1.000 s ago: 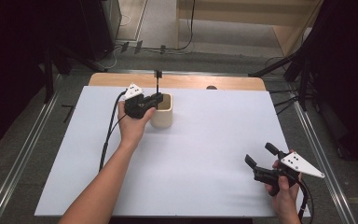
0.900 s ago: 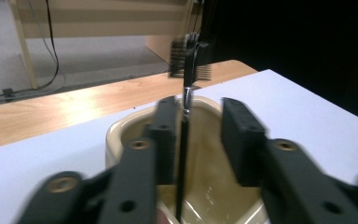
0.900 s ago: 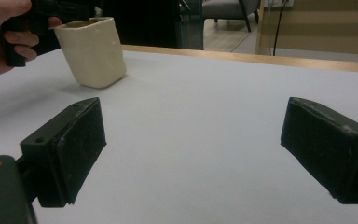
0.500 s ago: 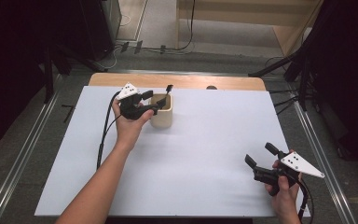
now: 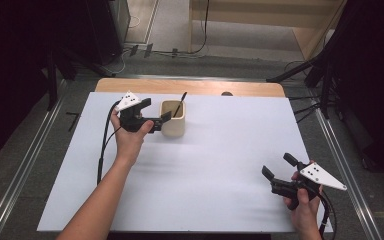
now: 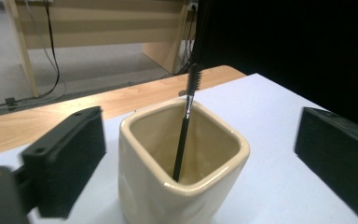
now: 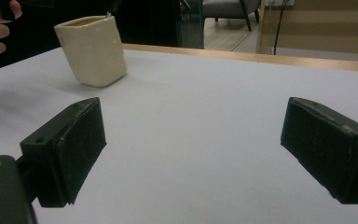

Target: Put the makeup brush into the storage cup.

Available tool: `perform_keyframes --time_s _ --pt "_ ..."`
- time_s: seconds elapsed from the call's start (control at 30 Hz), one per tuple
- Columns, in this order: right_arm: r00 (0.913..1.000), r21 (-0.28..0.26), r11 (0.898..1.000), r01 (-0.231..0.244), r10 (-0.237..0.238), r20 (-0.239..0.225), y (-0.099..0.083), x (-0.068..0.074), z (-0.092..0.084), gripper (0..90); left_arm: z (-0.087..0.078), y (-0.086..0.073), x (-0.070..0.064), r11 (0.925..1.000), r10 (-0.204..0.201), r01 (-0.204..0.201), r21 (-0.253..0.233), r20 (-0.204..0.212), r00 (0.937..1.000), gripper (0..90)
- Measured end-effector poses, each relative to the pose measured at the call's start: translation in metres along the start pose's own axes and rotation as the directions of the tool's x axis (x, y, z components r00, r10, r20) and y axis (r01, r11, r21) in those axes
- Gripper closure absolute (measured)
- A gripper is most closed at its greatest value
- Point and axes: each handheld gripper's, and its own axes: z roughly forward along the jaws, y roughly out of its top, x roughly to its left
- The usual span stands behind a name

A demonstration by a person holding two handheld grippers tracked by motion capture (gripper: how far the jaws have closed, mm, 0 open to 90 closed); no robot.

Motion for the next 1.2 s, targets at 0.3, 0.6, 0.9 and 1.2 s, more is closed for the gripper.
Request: perform_keyframes --time_s 0.3,0.6,0.9,1.2 --pt "1.0000 0.002 1.000 0.003 -0.003 0.000 0.000 0.001 0.001 6.8 -0.019 -0.004 -0.001 0.9994 -0.002 0.002 -0.035 0.010 1.0000 0.0" --pt "1.0000 0.002 1.000 0.004 -0.004 0.000 0.000 0.001 0.001 6.8 -0.033 -0.011 -0.002 0.9991 0.003 -0.002 -0.042 0.020 0.9998 0.0" --pt "1.0000 0.005 1.000 0.005 -0.005 -0.002 0.000 0.002 0.001 6.8 -0.045 -0.022 -0.005 0.9994 0.006 -0.005 -0.035 0.017 0.9998 0.0" --pt "1.0000 0.007 1.000 0.008 -0.008 -0.004 0.000 0.003 0.002 6.8 -0.060 -0.034 -0.007 0.9989 0.010 -0.009 -0.046 0.011 0.9999 0.0"
